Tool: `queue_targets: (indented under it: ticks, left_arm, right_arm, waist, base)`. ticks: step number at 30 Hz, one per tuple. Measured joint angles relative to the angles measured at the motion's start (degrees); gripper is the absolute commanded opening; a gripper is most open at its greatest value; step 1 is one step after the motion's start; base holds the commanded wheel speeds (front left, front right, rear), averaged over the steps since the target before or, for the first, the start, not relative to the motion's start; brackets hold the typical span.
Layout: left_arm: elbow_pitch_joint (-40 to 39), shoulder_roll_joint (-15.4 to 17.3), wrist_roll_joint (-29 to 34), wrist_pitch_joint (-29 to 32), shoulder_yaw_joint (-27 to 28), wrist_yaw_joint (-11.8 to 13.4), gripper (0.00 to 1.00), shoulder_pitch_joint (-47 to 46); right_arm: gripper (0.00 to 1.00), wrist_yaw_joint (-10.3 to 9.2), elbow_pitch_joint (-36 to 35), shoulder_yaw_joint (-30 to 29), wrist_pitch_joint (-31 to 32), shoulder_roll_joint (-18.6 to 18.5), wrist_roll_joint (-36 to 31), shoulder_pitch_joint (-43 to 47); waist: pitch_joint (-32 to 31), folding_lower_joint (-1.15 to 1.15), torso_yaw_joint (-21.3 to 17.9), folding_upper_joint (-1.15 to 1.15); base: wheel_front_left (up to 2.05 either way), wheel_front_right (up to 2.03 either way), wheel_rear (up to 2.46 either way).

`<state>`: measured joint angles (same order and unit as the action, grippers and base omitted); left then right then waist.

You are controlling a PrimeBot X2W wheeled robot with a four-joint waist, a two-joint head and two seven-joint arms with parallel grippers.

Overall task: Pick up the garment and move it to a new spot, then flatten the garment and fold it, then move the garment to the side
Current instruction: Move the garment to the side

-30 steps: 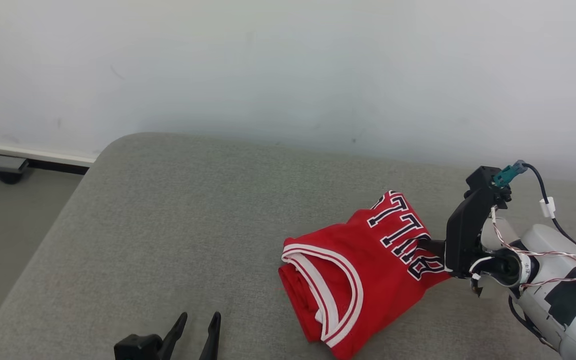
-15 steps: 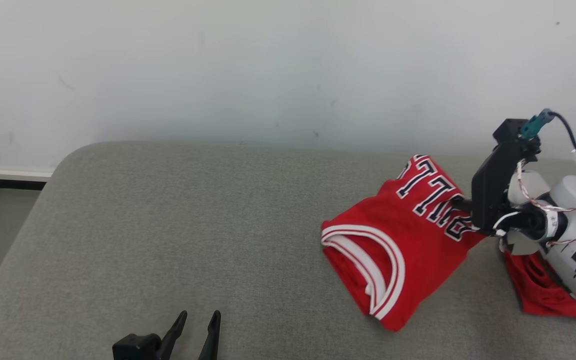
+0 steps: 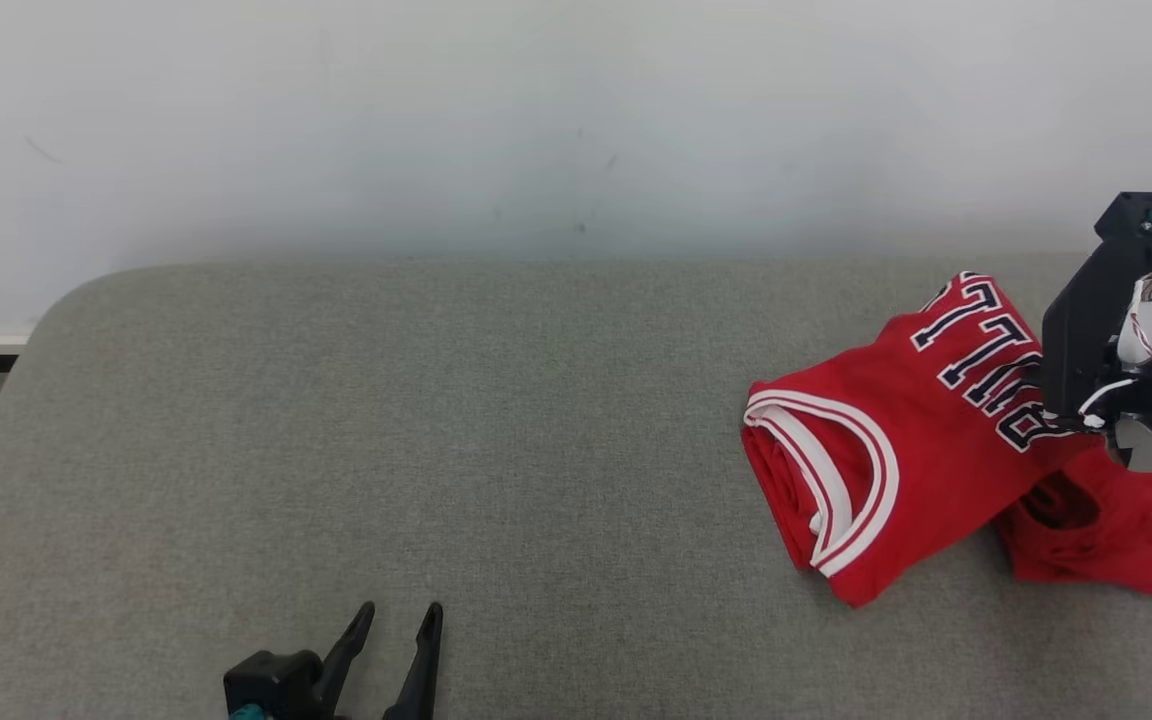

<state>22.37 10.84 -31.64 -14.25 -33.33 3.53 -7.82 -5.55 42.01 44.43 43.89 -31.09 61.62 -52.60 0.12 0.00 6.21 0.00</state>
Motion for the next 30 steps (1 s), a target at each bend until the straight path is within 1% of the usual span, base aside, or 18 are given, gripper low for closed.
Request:
queue_targets:
  ticks: [4,7,12,15,20,23,28,30]
  left_arm:
    - [-0.5,0.3,1.0,0.0,0.2,0.0,1.00,-1.0]
    - [-0.7,0.4,1.0,0.0,0.1,0.0,1.00,-1.3]
    - [-1.0,0.6,1.5,-0.1,0.1,-0.1,1.00,-2.6]
    - [-1.0,0.9,1.5,-0.1,0.1,-0.6,1.00,-3.3]
    - [-0.9,1.0,1.6,-0.1,0.0,-0.6,1.00,-4.1]
    - [-0.7,1.0,1.7,-0.1,-0.1,-1.1,1.00,-4.6]
    - [-0.2,0.9,2.0,-0.1,-0.5,-1.1,1.00,-4.6]
    - [0.0,0.8,2.0,-0.1,-0.6,-1.6,1.00,-4.6]
  right_arm:
    - [0.00,-0.03,1.5,0.7,0.0,-1.6,-2.3,-1.6]
    - [0.00,-0.08,2.5,0.6,-0.1,-2.9,-2.8,-2.5]
    - [0.00,-0.43,3.4,0.7,-1.0,-3.1,-3.6,-3.4]
    - [0.00,-0.49,4.3,0.9,-1.7,-3.8,-5.0,-4.3]
    - [0.00,-0.48,6.4,0.6,-3.0,-4.8,-5.3,-4.8]
    - [0.00,-0.40,7.6,0.2,-3.9,-5.9,-5.8,-6.1]
    - [0.00,-0.41,7.9,0.3,-5.1,-5.8,-6.2,-6.6]
    - [0.00,-0.41,8.3,0.5,-5.2,-6.1,-6.4,-6.6]
  waist:
    - [1.4,0.00,-1.1,0.00]
    - [2.4,0.00,-1.7,0.00]
    - [4.1,0.00,-2.7,0.00]
    - [5.1,0.00,-3.3,0.00]
    - [6.3,0.01,-4.3,0.00]
    - [6.7,0.00,-4.7,0.00]
    - [6.7,0.01,-5.2,0.00]
    - [6.7,0.01,-5.3,0.00]
  base:
    - [0.00,0.00,0.00]
    - [0.00,0.00,0.00]
    - [0.00,0.00,0.00]
    - [0.00,0.00,0.00]
    - [0.00,0.00,0.00]
    - [0.00,0.00,0.00]
    - [0.00,0.00,0.00]
    - [0.00,0.00,0.00]
